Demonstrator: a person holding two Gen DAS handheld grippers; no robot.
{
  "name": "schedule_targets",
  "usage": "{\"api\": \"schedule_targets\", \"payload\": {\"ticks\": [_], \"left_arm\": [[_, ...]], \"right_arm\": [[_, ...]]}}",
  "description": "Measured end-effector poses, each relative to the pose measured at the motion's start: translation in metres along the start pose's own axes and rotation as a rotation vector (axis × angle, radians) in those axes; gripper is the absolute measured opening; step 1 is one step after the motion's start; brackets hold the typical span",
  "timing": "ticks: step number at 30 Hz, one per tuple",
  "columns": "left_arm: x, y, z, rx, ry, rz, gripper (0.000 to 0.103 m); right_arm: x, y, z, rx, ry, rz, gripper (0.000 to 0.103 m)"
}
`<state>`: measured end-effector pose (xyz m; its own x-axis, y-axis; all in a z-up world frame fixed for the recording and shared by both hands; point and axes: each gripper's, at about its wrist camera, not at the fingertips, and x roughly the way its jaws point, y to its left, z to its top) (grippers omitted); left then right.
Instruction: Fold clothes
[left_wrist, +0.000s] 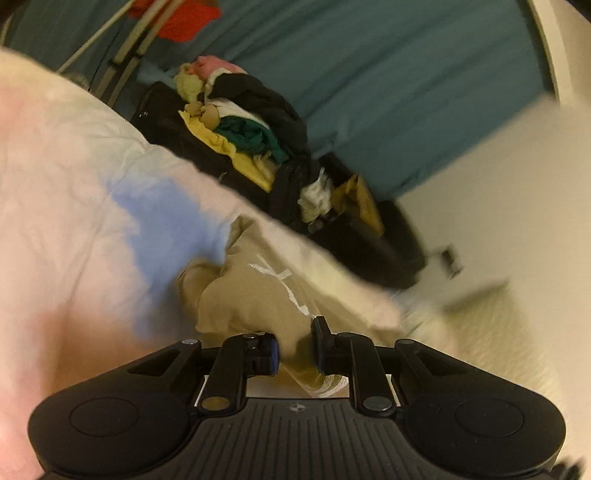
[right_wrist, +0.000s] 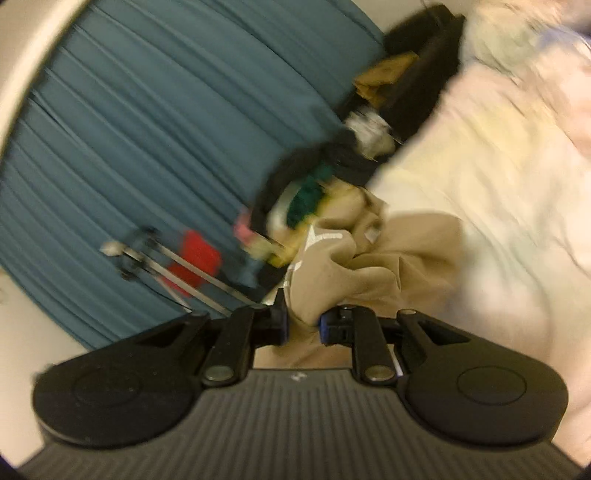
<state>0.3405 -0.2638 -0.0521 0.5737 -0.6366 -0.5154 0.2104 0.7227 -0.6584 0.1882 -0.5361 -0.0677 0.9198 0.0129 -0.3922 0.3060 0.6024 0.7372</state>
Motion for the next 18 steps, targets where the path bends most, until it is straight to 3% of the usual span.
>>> {"api": "schedule_targets", "payload": {"ticks": [4,8,15,18], "left_arm": [[0.028,0.058,-0.053,0.008,0.115,0.054,0.019],[0.029,0.084,-0.09,0.109,0.132,0.059,0.02],[0.012,0.066,-0.087,0.219,0.136,0.121,0.028],[-0.011,0.043,-0.081,0.29,0.148,0.155,0.043]], "right_arm": [[0.024,-0.061,-0.057,0.013,0.148,-0.109,0.019],[0.023,-0.088,-0.099,-0.023,0.212,-0.138,0.019],[0.014,-0.069,-0.093,-0.023,0.241,-0.22,0.021],[-0.01,-0.056,-0.088,-0.04,0.24,-0.271,0.021]]}}
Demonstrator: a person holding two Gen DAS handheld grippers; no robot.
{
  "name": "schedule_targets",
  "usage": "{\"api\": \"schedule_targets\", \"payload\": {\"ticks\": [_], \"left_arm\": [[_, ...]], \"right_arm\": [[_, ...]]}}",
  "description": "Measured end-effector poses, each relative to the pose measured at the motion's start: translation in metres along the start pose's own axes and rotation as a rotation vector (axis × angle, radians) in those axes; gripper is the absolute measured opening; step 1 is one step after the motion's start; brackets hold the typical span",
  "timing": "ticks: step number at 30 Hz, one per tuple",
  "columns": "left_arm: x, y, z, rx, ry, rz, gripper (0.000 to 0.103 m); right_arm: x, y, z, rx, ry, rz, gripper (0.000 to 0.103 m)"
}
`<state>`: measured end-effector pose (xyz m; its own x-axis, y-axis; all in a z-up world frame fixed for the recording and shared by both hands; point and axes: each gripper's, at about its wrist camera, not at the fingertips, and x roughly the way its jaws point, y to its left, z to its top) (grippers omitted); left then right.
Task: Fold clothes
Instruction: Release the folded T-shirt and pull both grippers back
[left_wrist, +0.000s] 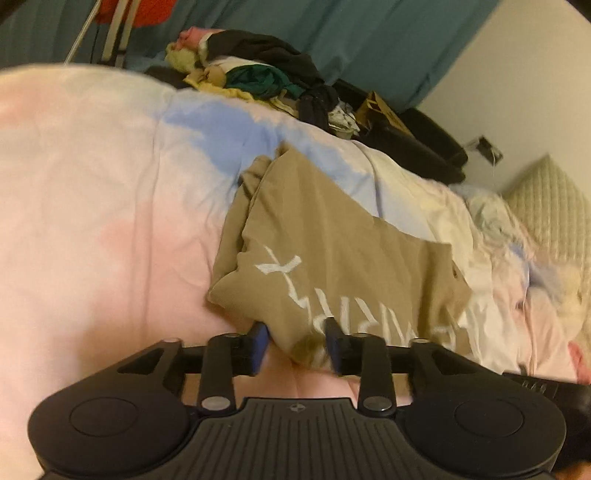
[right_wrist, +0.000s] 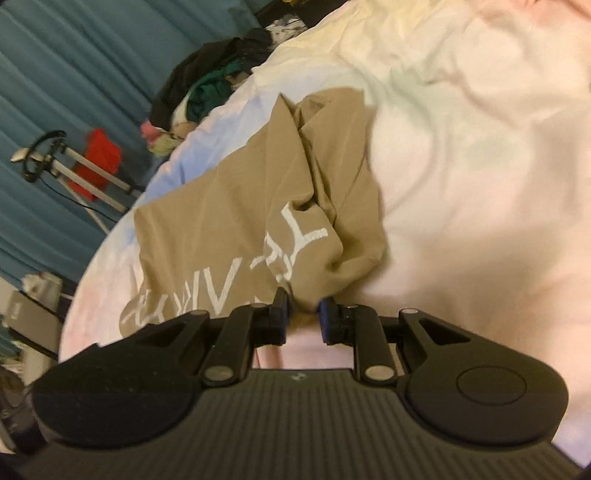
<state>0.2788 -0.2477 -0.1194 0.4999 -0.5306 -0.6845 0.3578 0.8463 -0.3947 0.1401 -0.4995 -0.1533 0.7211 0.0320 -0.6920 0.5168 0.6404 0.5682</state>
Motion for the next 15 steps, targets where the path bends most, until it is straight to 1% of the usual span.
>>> {"api": "schedule_targets", "payload": {"ticks": [1,2,4,5,6,7,8,9,10,11,12,15], "left_arm": [[-0.012,-0.006,0.001,0.022,-0.001,0.009,0.046],[-0.028,-0.013,0.002,0.043,-0.016,0.006,0.048],[-0.058,-0.027,0.005,0.082,-0.051,-0.002,0.06],[-0.073,-0.033,0.006,0.096,-0.065,-0.001,0.064],[-0.088,-0.039,0.007,0.11,-0.08,0.0,0.072],[-0.103,-0.045,0.008,0.124,-0.094,0.001,0.079],[-0.118,-0.051,0.008,0.141,-0.11,0.001,0.082],[-0.134,-0.057,0.008,0.166,-0.132,-0.002,0.086],[-0.15,-0.063,0.007,0.191,-0.154,-0.004,0.091],[-0.166,-0.069,0.006,0.217,-0.178,-0.004,0.096],[-0.182,-0.075,0.004,0.248,-0.205,0.005,0.103],[-0.222,-0.089,0.0,0.312,-0.257,0.036,0.103]], "right_arm": [[-0.011,0.003,0.0,0.002,-0.009,-0.004,0.021],[-0.023,0.007,0.0,-0.004,-0.022,0.011,0.021],[-0.046,0.019,0.001,-0.024,-0.052,0.032,0.021],[-0.057,0.027,0.001,-0.039,-0.067,0.04,0.021],[-0.07,0.035,0.0,-0.062,-0.079,0.044,0.021],[-0.082,0.043,-0.002,-0.095,-0.092,0.039,0.028],[-0.095,0.052,-0.005,-0.127,-0.105,0.033,0.044],[-0.107,0.06,-0.007,-0.16,-0.122,0.029,0.053],[-0.121,0.067,-0.012,-0.194,-0.149,0.028,0.074],[-0.135,0.075,-0.017,-0.226,-0.178,0.028,0.085],[-0.15,0.082,-0.022,-0.253,-0.202,0.029,0.086],[-0.183,0.096,-0.034,-0.314,-0.216,0.035,0.086]]}}
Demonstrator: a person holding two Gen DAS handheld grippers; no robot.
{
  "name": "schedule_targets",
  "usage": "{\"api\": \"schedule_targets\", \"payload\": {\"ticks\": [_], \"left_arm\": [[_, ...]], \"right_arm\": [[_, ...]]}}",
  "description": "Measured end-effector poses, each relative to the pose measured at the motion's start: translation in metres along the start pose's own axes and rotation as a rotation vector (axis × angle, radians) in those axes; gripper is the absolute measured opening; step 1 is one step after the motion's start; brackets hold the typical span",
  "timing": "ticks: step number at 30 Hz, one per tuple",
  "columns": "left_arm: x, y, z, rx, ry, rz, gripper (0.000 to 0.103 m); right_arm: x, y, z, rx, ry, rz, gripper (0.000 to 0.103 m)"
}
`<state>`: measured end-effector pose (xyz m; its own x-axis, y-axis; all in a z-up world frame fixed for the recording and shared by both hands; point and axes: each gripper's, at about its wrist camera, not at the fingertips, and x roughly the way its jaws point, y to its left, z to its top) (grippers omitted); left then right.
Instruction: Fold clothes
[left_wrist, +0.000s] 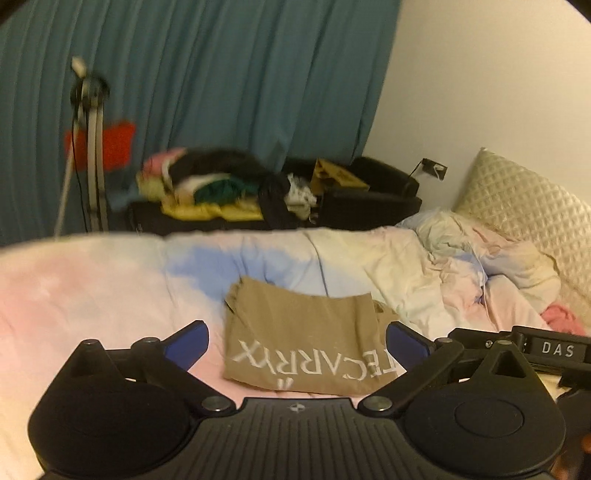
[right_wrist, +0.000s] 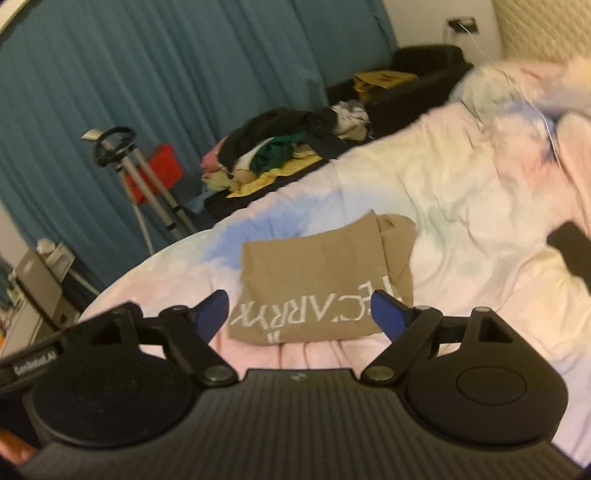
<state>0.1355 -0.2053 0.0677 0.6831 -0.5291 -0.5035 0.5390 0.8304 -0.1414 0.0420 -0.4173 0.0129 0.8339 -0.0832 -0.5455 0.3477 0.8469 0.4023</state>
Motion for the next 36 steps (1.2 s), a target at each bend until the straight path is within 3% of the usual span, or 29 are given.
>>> {"api": "schedule_targets", "payload": {"ticks": [7,17,26,36], "left_arm": [[-0.091,0.002,-0.003,0.001,-0.087,0.022,0.103],[-0.177,0.005,-0.061,0.065,-0.188,0.042,0.103],[-0.192,0.015,-0.119,0.056,-0.241,0.086,0.103],[-0.18,0.021,-0.159,0.083,-0.236,0.125,0.103]], "right_arm": [[-0.065,0.038,-0.011,-0.137,-0.09,-0.004,0.085],[-0.112,0.053,-0.069,-0.198,-0.201,0.028,0.085],[-0.101,0.047,-0.121,-0.238,-0.287,-0.003,0.085],[-0.071,0.051,-0.158,-0.321,-0.282,-0.033,0.085]]}}
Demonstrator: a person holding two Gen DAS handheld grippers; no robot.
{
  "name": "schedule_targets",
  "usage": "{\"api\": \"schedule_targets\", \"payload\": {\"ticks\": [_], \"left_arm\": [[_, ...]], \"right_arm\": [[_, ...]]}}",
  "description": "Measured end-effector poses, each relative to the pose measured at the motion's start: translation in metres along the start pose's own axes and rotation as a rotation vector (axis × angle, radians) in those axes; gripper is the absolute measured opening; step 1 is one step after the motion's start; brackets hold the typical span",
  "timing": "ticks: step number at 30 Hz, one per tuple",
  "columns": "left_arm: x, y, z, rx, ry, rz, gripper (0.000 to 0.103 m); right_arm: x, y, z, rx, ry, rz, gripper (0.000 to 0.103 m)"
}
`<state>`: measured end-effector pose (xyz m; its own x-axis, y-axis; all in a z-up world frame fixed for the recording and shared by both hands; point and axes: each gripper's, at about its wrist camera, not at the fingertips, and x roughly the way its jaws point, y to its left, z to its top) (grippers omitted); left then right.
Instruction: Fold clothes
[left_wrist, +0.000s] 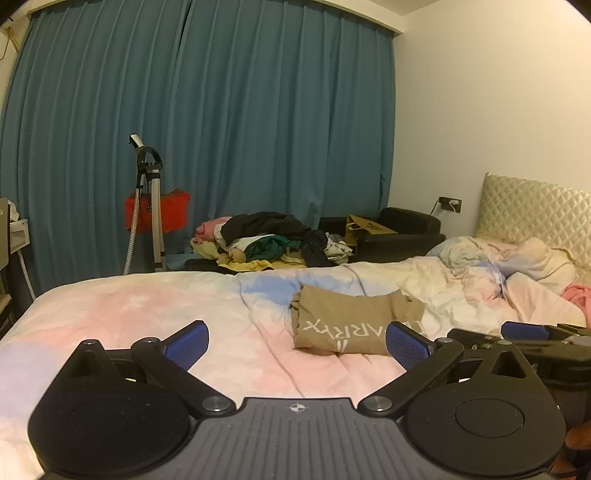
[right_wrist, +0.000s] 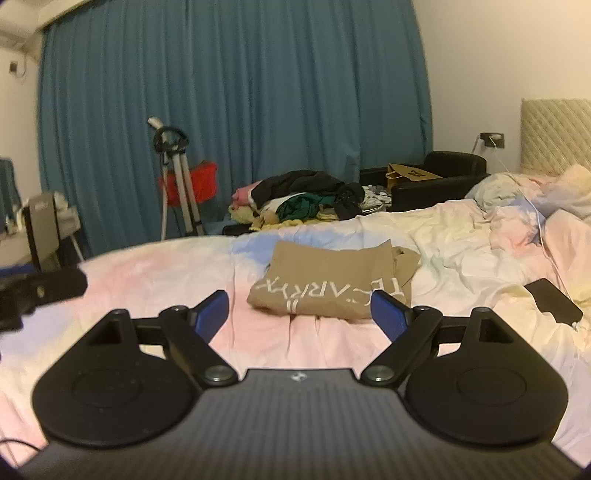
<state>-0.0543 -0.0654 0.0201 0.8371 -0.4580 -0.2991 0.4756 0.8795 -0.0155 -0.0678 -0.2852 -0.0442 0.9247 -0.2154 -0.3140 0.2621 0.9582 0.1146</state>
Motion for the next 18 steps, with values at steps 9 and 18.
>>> {"api": "schedule_targets", "payload": {"ticks": [9,18], "left_arm": [[0.005,0.018,-0.015,-0.07,0.006,0.029,0.103],[0.005,0.023,-0.017,-0.086,0.006,0.009,0.103]], "right_arm": [[-0.002,0.012,-0.012,-0.057,-0.029,-0.03,0.085],[0.004,0.01,-0.013,-0.044,-0.014,-0.053,0.085]]}}
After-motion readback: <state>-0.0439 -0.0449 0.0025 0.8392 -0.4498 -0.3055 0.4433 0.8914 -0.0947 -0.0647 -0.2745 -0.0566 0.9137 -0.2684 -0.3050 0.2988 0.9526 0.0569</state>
